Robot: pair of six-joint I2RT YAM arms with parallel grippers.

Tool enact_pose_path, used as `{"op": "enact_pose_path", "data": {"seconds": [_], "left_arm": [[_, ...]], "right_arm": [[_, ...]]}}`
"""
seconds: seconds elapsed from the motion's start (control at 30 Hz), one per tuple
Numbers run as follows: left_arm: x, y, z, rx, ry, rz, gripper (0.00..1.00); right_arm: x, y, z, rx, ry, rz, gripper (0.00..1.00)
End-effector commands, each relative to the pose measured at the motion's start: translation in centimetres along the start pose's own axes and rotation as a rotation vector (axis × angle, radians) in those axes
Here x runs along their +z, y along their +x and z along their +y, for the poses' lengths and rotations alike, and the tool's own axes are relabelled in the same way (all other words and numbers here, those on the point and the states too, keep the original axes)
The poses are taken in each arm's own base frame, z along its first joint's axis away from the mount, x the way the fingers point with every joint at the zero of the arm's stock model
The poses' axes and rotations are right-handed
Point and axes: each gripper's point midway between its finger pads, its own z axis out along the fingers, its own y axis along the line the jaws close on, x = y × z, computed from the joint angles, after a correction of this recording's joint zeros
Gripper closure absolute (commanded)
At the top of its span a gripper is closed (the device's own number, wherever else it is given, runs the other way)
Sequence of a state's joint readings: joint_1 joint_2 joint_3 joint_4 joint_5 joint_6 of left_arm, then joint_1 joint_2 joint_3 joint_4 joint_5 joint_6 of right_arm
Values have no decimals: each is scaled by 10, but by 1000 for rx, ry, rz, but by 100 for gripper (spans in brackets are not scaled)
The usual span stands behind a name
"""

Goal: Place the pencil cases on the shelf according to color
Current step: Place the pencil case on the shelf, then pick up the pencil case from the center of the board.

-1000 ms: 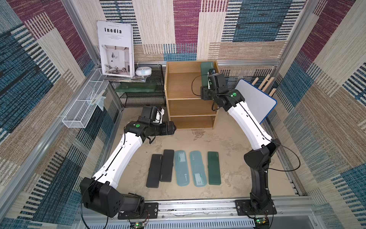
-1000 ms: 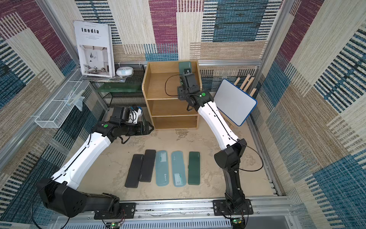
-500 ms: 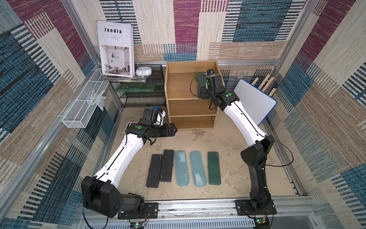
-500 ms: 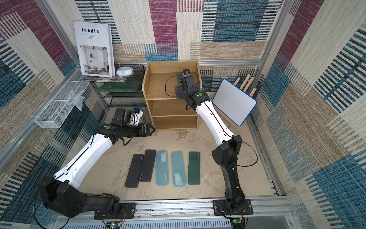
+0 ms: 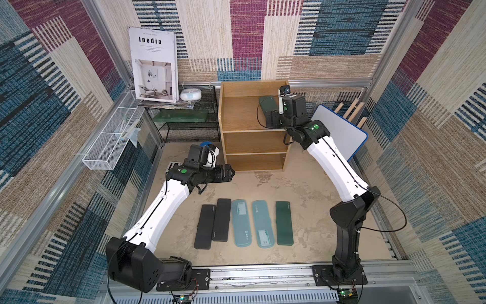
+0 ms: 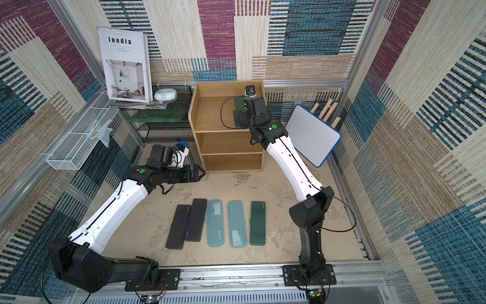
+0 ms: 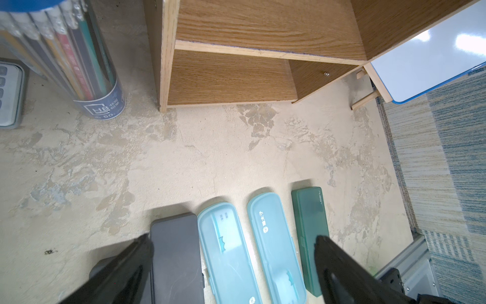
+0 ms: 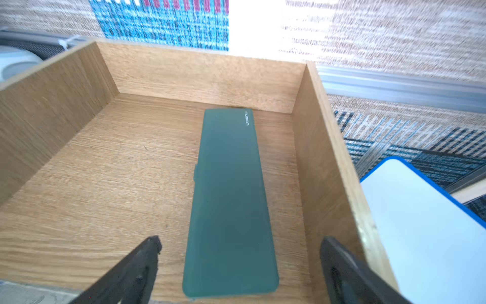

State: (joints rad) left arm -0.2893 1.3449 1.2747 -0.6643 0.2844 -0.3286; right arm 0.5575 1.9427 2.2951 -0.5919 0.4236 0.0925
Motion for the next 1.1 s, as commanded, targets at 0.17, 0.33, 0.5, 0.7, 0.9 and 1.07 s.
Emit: {"op": "enact_pose_path", "data": {"seconds": [0.17,0.33,0.5,0.7,0.9,1.07], "left_arm": [[-18,-4,-5,63,25,-108,0],[-27,4,-4,77,25,-131,1],[-38,0,-4,102,14,-195,0],[-40,-1,3,104,-17,-222,1],[-37,0,6,108,-37,-204,1],[-34,1,8,105,-45,-195,1]], "right_arm": [[-65,1,7,100,-186,7,0],[-116,57,1,187,-272,71,1],[-155,150,-16,281,-251,197,1],[-183,288,-23,348,-179,485,1],[-201,372,0,414,-216,650,3],[-202,404,23,447,-250,712,2]]}}
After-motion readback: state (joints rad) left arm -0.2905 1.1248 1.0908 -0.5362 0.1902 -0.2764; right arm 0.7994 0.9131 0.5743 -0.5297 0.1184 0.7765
